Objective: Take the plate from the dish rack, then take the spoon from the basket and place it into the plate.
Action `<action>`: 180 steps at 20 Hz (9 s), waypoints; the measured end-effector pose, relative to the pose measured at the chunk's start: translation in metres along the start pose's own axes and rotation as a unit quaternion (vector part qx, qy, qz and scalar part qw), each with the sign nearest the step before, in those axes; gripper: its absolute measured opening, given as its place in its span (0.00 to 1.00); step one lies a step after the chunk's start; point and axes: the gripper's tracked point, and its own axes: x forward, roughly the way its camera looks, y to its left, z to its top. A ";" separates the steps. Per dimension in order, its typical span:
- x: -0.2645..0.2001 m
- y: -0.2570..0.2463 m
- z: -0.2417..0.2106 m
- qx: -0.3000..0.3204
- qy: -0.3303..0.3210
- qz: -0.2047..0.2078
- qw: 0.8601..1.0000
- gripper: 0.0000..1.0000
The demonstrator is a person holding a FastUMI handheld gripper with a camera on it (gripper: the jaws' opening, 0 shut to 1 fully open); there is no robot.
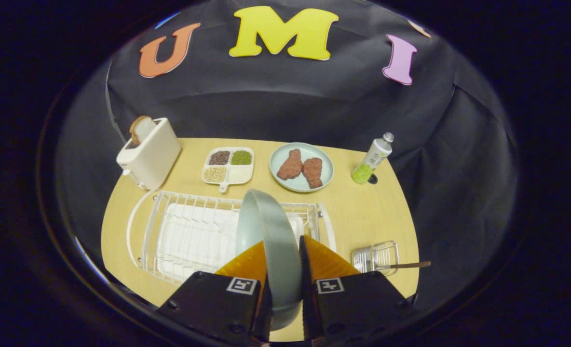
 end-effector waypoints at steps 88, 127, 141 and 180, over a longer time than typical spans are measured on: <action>0.071 -0.244 -0.101 0.081 -0.351 0.085 0.929 0.08; -0.019 0.021 -0.235 0.023 -0.296 0.206 0.932 0.09; -0.013 0.015 -0.234 0.033 -0.282 0.214 0.935 0.35; -0.137 -0.065 -0.255 0.030 -0.517 0.021 0.855 0.99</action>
